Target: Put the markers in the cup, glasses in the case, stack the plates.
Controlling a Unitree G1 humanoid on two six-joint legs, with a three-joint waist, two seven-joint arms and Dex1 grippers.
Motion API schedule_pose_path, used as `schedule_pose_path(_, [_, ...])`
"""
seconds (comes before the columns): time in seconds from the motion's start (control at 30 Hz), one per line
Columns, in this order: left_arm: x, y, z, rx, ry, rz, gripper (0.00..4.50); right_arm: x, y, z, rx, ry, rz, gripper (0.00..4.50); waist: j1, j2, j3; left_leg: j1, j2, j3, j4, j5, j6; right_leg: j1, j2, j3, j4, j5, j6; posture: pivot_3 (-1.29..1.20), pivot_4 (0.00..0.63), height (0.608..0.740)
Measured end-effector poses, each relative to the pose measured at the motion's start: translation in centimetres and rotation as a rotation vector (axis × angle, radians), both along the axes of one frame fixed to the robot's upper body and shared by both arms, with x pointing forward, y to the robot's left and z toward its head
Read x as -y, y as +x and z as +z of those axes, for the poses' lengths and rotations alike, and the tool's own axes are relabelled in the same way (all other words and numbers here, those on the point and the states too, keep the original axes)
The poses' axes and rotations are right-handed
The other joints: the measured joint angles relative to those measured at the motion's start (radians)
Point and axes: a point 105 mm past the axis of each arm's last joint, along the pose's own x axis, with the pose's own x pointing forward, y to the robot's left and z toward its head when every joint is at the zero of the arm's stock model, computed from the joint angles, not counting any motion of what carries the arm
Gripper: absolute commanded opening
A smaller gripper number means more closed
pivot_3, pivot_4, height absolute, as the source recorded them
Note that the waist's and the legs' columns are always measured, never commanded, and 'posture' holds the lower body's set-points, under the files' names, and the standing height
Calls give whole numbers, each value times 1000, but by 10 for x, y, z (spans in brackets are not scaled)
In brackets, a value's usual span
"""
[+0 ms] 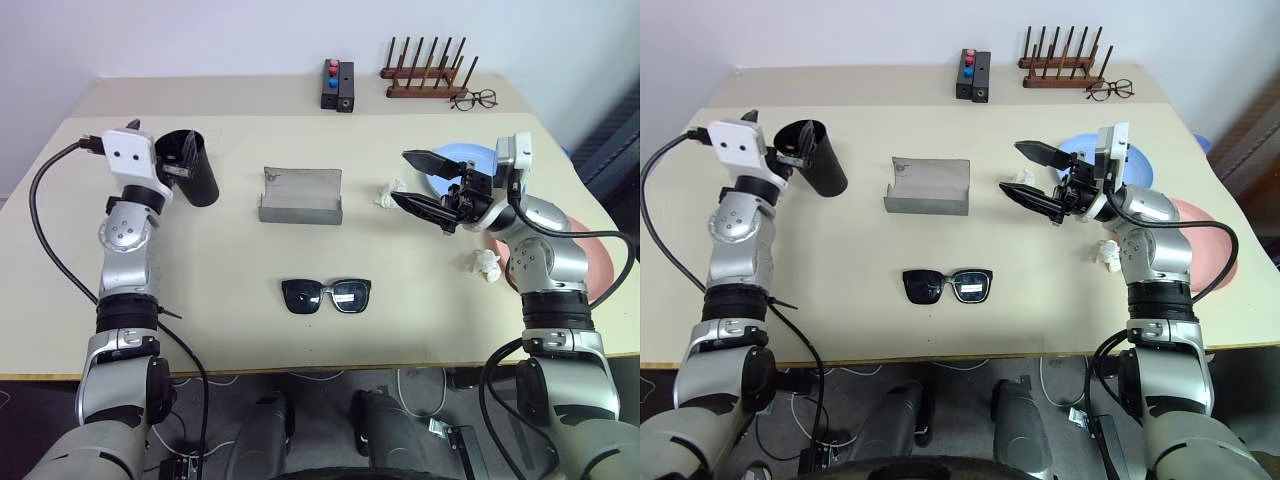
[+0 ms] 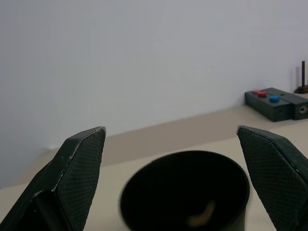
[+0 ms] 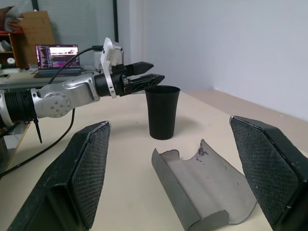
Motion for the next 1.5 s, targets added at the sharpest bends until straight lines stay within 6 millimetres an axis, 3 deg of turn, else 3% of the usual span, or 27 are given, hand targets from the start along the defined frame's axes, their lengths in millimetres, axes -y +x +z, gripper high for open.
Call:
schedule_pose_path(0.17, [9,-1,6,22,-30,-54,4442,0,0,0,7,-1,-2,4050,1,0,0,0,0,0,0,0,0,0,0,0,0,0,0,0,150,740])
schedule_pose_path(0.3, [26,-2,23,42,-48,-161,4442,4,1,1,14,-6,-20,4050,1,0,0,0,0,0,0,0,0,0,0,0,0,0,0,0,150,740])
schedule_pose_path(0.43, [72,-9,36,0,-16,-441,4442,16,-1,-7,-12,-28,-64,4050,1,0,0,0,0,0,1,0,1,1,0,0,-1,0,0,0,150,740])
schedule_pose_path(0.5, [90,-16,36,-51,31,-570,4442,21,-5,-15,-39,-51,-76,4050,-1,0,0,0,0,0,1,-1,1,1,0,0,-1,0,0,0,150,740])
schedule_pose_path(0.77, [117,-21,38,-260,328,-872,4442,40,-20,-42,-123,-162,-141,4050,-1,0,0,0,0,0,3,-1,1,2,1,0,-1,0,0,0,150,740])
schedule_pose_path(0.9, [119,-11,27,-394,516,-948,4442,39,-23,-43,-119,-172,-155,4050,0,1,0,-1,1,0,5,-2,3,3,1,0,-3,-1,0,0,150,740])
schedule_pose_path(1.13, [117,11,2,-633,801,-915,4442,36,-27,-43,-103,-169,-182,4050,0,0,0,-12,1,0,12,-5,8,-3,1,0,-4,-1,1,0,150,740])
schedule_pose_path(1.33, [134,9,-26,-707,936,-973,4442,32,-31,-42,-86,-162,-197,4050,1,0,1,-14,0,0,13,-5,9,-4,1,0,-4,0,3,0,150,740])
schedule_pose_path(1.5, [146,9,-30,-701,984,-987,4442,32,-33,-41,-83,-148,-209,4050,1,0,1,-14,0,0,14,-5,9,-4,1,0,-4,0,3,0,150,740])
